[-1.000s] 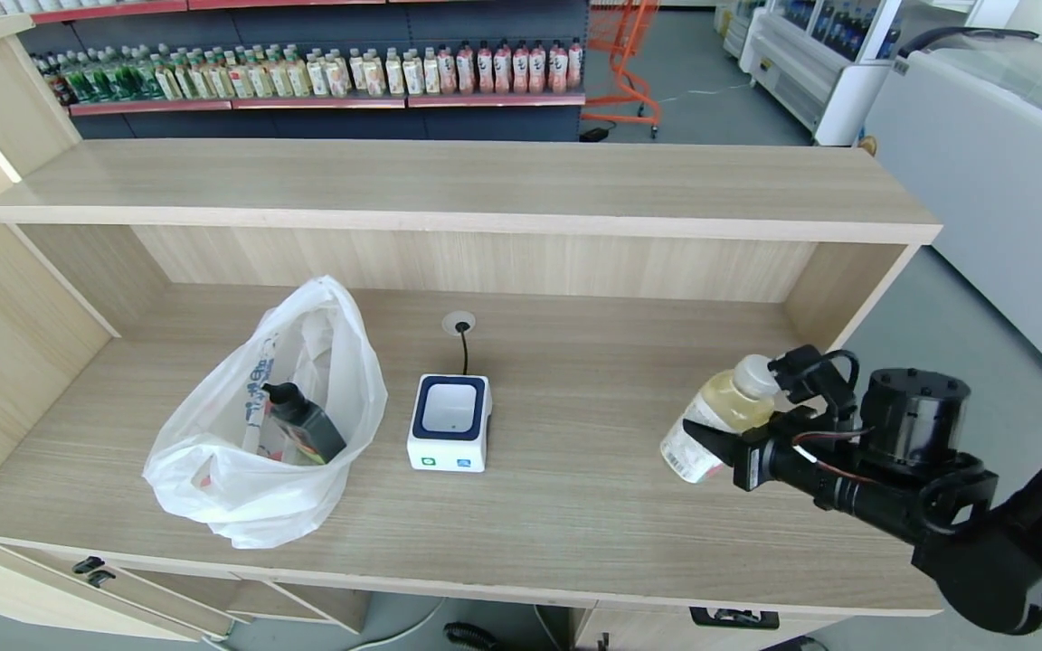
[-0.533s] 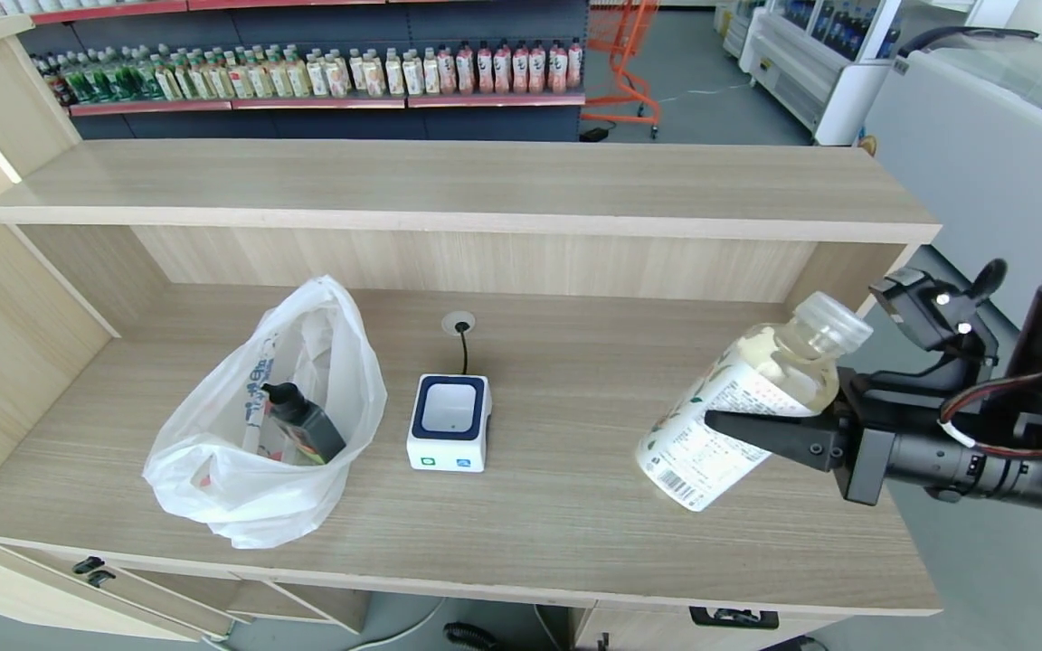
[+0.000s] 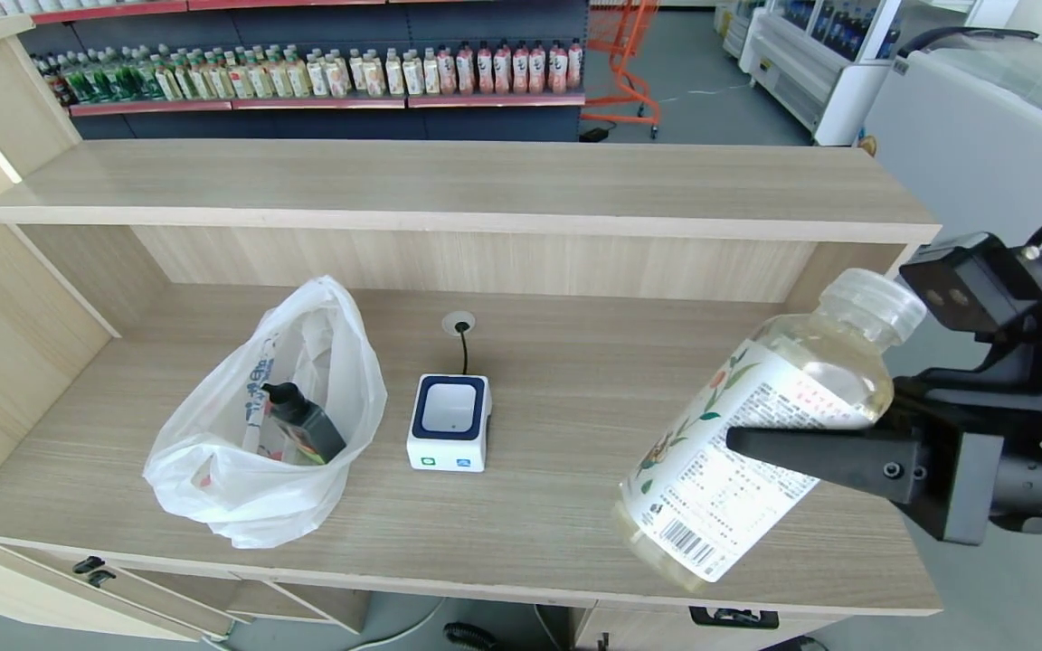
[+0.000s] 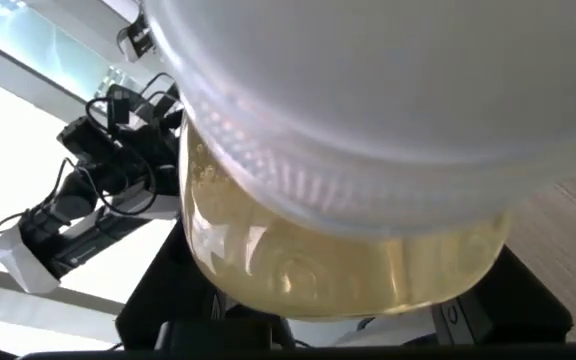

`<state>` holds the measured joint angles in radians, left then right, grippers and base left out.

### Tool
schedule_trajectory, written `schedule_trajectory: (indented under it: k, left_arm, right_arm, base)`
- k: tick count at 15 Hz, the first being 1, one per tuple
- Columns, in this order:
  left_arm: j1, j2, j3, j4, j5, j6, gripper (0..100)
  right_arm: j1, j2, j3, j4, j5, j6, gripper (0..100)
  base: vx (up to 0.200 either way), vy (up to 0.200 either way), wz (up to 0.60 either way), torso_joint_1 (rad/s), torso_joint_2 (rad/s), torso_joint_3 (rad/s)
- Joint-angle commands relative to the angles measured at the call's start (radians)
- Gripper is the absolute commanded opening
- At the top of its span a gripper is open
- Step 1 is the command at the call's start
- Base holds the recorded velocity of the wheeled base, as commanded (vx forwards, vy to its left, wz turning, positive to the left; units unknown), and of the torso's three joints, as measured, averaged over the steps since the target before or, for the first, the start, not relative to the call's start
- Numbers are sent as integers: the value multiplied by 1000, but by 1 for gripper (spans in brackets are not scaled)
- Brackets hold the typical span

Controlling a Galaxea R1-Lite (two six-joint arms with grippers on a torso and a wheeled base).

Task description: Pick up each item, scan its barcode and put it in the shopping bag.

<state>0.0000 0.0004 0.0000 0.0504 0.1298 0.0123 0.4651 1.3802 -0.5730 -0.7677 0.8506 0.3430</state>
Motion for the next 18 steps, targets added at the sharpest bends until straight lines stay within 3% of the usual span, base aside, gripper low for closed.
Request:
schedule_trajectory:
  k: [1, 5, 18]
  left_arm:
    - [0, 0, 0, 0, 1, 0, 100]
    - [0, 0, 0, 0, 1, 0, 100]
    - [0, 1, 0, 0, 1, 0, 100]
  right_arm:
    - [46, -6, -13, 36, -38, 2, 0]
    - [46, 5, -25, 80, -73, 88, 0]
    - [69, 14, -87, 111, -65, 94, 0]
  base:
    - [0, 0, 0, 0, 0, 0]
    - [0, 0, 0, 0, 0, 0]
    - [0, 0, 0, 0, 0, 0]
